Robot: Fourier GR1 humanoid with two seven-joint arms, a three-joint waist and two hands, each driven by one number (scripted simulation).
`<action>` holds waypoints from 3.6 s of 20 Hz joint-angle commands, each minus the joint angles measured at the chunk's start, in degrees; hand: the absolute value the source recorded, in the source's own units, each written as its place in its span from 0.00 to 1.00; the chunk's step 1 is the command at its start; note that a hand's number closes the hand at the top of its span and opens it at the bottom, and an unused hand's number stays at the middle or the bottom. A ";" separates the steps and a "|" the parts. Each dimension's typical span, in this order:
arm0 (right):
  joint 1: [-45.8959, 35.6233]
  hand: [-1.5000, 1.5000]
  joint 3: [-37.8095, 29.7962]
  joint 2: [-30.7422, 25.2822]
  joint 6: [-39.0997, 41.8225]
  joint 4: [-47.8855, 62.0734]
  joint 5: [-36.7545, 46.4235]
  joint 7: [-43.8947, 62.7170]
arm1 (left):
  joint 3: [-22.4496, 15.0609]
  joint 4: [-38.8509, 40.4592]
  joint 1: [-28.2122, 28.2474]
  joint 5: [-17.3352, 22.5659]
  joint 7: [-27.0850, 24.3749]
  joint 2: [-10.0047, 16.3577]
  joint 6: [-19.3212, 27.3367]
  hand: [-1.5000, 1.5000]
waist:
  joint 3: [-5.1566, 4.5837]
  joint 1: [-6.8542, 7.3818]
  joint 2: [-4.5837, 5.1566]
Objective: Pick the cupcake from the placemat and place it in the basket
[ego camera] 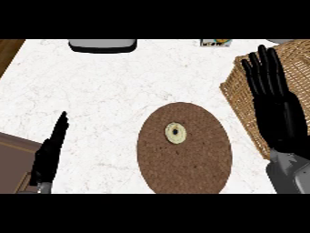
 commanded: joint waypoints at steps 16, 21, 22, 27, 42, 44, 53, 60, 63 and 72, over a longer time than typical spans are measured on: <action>1.42 0.00 21.24 16.70 -42.90 15.74 50.35 28.33 | 2.17 -13.13 -5.14 6.44 2.83 -4.92 -0.54 0.50 | -0.84 -1.17 0.09; 3.44 0.00 16.03 10.94 -41.36 22.45 60.31 39.74 | 3.31 -13.96 -3.51 6.84 3.46 -4.03 -0.09 0.50 | -1.35 -3.37 -0.56; 3.18 0.00 15.74 10.81 -39.67 23.39 61.93 42.45 | 3.51 -13.74 -2.98 6.39 3.02 -3.48 -0.03 0.50 | -1.40 -3.22 -0.49; 1.09 0.00 17.14 6.92 -24.93 24.24 66.20 54.78 | 3.17 -14.33 -3.52 6.18 3.84 -3.79 0.40 0.50 | -1.58 -3.45 -0.73; -20.20 0.00 19.57 19.17 13.90 11.80 72.32 97.20 | 3.46 -17.98 -3.75 6.80 6.75 -3.10 0.26 0.50 | -0.52 -1.79 -0.40; -20.86 0.00 17.71 19.22 15.62 13.42 72.27 97.29 | 1.93 -17.93 -3.60 6.20 7.05 -4.62 0.94 0.50 | -0.46 -1.89 -0.07; -16.51 0.00 16.43 19.29 18.50 10.70 73.63 97.39 | 2.12 -18.55 -2.32 5.87 6.27 -4.39 0.25 0.50 | -0.31 -1.98 0.36; -15.48 0.00 18.44 19.30 15.51 10.15 73.85 97.39 | 1.83 -18.74 -3.53 5.36 7.35 -4.84 0.15 0.50 | -0.28 -0.96 0.73; -14.53 0.00 18.03 19.30 17.46 8.42 74.60 97.39 | 3.50 -20.17 -0.36 7.33 5.53 -3.11 -2.73 0.50 | -0.28 -0.67 0.63; -12.27 0.00 19.61 19.30 14.04 11.80 79.13 97.39 | 1.22 -19.75 -1.19 4.35 5.75 -6.24 0.01 0.50 | -0.22 -0.85 0.98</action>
